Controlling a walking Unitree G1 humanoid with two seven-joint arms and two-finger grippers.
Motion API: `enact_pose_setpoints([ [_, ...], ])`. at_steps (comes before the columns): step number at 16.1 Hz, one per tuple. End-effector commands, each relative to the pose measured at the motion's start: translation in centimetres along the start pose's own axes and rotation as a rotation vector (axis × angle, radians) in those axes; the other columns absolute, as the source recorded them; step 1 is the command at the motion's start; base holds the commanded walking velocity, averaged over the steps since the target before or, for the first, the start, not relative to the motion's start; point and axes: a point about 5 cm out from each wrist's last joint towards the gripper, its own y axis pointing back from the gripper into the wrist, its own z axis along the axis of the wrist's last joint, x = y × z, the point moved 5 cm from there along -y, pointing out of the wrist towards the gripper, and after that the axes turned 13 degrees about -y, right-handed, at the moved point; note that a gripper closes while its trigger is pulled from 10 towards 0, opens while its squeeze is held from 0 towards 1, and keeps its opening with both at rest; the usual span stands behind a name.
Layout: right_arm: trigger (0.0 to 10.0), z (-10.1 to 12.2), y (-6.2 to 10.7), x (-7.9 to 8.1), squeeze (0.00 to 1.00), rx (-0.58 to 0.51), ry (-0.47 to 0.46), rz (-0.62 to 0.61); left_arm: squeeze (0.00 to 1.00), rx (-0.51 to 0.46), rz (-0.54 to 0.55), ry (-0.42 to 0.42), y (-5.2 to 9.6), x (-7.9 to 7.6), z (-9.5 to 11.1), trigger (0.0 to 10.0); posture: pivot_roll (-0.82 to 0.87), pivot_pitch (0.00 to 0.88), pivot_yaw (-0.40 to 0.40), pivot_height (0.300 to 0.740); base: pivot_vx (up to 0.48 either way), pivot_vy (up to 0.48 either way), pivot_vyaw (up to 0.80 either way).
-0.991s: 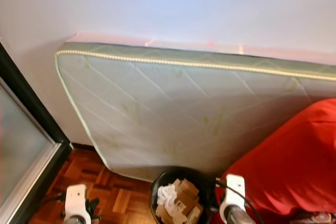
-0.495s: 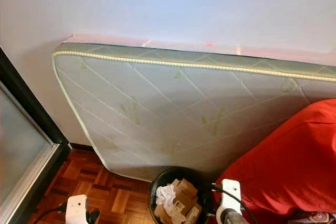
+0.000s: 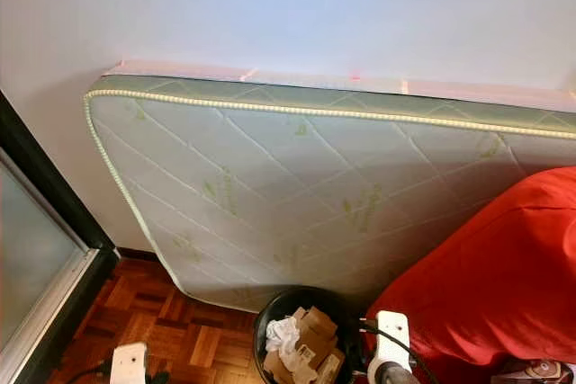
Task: Clean up the room
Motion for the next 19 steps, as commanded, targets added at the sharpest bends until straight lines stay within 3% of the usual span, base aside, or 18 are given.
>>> enact_pose_setpoints([
  [1, 10.0, -0.72, 0.09, -0.2, 0.0, 0.025, 0.006, -0.01, 0.0, 0.034, -0.001, -0.004, 0.22, 0.21, -0.97, 10.0, 0.11, 0.0, -0.027, 0.74, 0.0, 0.0, 0.0],
  [9, 10.0, -1.06, 0.08, 0.14, 0.0, 0.036, 0.008, 0.003, 0.0, 0.065, -0.003, -0.006, 0.47, 0.35, -1.91, 10.0, 0.11, 0.0, -0.025, 0.74, 0.0, 0.0, 0.0],
  [13, 10.0, -1.13, 0.09, 0.19, 0.0, 0.041, 0.018, 0.007, 0.0, 0.071, -0.007, -0.002, 0.38, -0.12, -1.84, 10.0, 0.11, 0.0, -0.028, 0.74, -0.254, 0.0, 0.0],
  [19, 10.0, -1.08, 0.09, 0.17, 0.0, 0.041, 0.022, 0.009, 0.0, 0.08, -0.001, 0.002, 0.4, 0.4, -1.97, 10.0, 0.11, 0.0, -0.031, 0.74, -0.282, 0.0, 0.0],
])
